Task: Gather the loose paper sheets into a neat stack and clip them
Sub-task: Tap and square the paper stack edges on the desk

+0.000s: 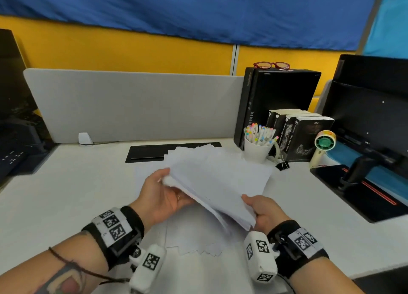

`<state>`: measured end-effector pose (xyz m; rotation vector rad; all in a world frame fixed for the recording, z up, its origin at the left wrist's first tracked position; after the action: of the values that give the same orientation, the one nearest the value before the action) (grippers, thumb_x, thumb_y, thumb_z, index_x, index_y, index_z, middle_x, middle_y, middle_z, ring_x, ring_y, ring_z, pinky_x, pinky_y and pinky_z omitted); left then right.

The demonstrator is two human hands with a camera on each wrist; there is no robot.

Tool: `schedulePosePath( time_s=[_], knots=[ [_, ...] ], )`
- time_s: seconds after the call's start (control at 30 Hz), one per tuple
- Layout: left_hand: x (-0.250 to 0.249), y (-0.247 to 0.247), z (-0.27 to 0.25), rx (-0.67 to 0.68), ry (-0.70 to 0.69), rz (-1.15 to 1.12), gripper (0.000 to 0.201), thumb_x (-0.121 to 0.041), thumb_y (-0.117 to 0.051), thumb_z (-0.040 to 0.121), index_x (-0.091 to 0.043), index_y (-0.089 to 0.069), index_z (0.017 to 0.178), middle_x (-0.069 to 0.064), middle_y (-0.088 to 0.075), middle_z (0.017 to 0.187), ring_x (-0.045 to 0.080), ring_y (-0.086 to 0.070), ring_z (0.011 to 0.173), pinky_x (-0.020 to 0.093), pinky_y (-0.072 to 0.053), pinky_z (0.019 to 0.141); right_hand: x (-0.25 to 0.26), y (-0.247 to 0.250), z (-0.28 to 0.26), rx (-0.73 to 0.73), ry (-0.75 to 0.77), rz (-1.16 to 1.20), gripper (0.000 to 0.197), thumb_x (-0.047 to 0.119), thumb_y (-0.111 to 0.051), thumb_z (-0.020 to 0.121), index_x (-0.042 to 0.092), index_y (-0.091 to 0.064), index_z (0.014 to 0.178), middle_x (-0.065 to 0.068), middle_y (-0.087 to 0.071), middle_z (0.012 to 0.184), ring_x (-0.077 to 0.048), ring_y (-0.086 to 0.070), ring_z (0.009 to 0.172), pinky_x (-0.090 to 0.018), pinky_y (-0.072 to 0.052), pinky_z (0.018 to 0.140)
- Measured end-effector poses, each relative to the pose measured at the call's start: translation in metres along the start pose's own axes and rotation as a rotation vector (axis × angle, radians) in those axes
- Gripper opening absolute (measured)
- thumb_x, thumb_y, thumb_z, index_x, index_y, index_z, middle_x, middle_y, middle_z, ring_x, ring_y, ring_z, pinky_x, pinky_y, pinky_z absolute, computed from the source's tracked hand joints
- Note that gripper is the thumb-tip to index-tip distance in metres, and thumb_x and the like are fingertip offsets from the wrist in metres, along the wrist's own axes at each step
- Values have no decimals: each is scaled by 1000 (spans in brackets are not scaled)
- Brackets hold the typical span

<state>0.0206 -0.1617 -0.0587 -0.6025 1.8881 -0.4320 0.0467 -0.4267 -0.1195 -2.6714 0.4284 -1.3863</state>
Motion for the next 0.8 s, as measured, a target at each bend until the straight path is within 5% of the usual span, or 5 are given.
schedulePosePath(
  time_s=[0.17, 0.33, 0.43, 0.6, 0.8],
  knots=[
    [12, -1, -12, 228, 254, 59, 133, -108, -14, 58, -12, -73, 129, 27, -63, 138, 54, -65, 117, 64, -56, 88, 9, -1, -3, 60, 57, -130, 29, 7, -63, 97, -4, -60, 123, -19, -73, 94, -31, -69, 78, -33, -57, 55],
    [4, 12, -10, 202, 277, 437, 92, -84, -53, 80, -12, -70, 134, 18, -68, 135, 37, -68, 121, 51, -45, 112, 17, -16, -16, 274, 151, -302, 33, 9, -63, 96, 11, -60, 130, -14, -74, 117, -34, -70, 107, -44, -56, 89],
    [5, 19, -4, 149, 251, 574, 93, -46, -97, 57, -8, -66, 136, 19, -73, 126, 37, -71, 116, 52, -46, 113, 14, -31, -22, 296, 217, -414, 35, 12, -66, 95, 9, -61, 130, -10, -75, 115, -31, -71, 105, -41, -57, 86],
    [-10, 39, -2, 47, 155, 430, 52, -41, -73, 87, -7, -73, 127, 22, -72, 126, 39, -69, 114, 52, -46, 111, 19, -57, -39, 313, 378, -424, 35, 19, -66, 96, 15, -60, 130, -2, -74, 117, -23, -71, 107, -44, -56, 96],
    [-31, 116, 19, -289, 134, 287, 82, -72, -40, 97, -7, -56, 143, 25, -70, 127, 42, -69, 110, 54, -55, 94, -5, -80, -40, 338, 345, -258, 32, 15, -68, 95, 11, -63, 126, -8, -75, 116, -28, -72, 105, -48, -56, 95]
  ],
)
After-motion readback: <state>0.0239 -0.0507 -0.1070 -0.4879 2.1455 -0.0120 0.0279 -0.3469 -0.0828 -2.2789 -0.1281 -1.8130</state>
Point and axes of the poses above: each hand's wrist, its own z-axis towards the middle knuckle, its own y-axis out of the back of the hand, x = y × z, the point moved 10 cm from there along z, towards the middle knuckle
